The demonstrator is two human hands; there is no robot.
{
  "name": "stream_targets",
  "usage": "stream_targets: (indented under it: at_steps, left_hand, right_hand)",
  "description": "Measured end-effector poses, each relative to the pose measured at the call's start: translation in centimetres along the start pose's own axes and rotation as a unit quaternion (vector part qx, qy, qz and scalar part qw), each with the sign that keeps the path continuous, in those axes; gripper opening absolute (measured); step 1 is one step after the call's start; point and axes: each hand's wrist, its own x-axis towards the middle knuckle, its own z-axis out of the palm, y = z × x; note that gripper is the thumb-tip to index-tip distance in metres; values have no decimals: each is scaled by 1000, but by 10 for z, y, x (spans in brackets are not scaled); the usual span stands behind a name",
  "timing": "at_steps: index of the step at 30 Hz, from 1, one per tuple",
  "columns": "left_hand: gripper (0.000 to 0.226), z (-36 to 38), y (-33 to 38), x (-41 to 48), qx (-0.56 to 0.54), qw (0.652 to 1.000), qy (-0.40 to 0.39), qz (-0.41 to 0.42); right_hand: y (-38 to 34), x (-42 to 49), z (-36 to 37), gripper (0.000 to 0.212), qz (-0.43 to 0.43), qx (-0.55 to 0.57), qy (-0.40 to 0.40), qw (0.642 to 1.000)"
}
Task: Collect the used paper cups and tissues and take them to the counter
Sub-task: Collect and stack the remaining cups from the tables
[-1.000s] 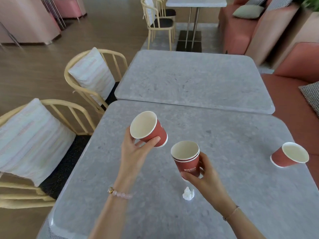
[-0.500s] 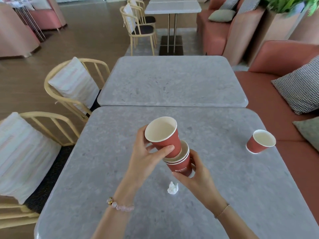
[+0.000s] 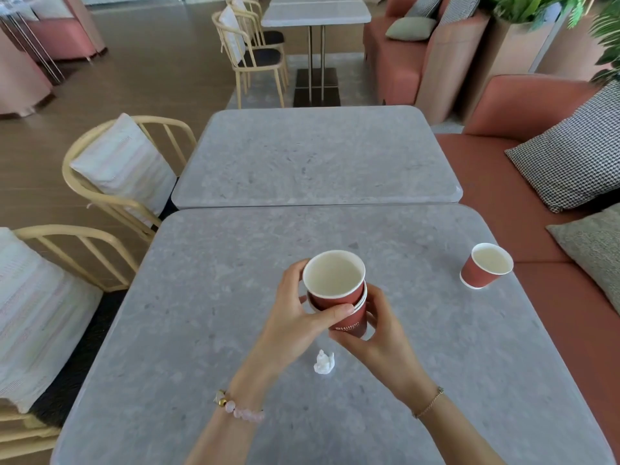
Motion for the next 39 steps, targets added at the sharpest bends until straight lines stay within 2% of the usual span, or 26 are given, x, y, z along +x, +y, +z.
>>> stream_targets:
  at_steps: [7, 10, 13, 16, 19, 24, 28, 39]
  left_hand:
    - [83, -3, -3, -2, 28, 999, -24, 11]
    - [66, -4, -2, -3, 52, 997, -10, 49]
    - [44, -6, 0, -3, 132, 985, 31, 105]
    - [47, -8, 0, -1, 237, 957, 60, 155]
    - [46, -9, 0, 2, 346, 910, 92, 208]
    - [41, -10, -1, 3, 436, 859, 102, 249]
    - [39, -8, -3, 4, 458, 844, 81, 266]
    - [39, -3, -23, 3, 468, 833, 19, 294]
  right_hand:
    - [1, -3, -5, 65, 9, 13, 22, 1000]
    - [1, -4, -10, 65, 11, 12, 39, 999]
    - [0, -5, -15, 64, 11, 5, 54, 998]
    - [-1, -7, -19, 64, 12, 2, 68, 998]
    - [-1, -10, -22, 63, 10, -1, 82, 997]
    - [-4, -16, -29, 62, 17, 2, 111, 994]
    - [-5, -24, -34, 63, 23, 1, 143, 989]
    - [4, -57, -35, 65, 52, 6, 211, 976]
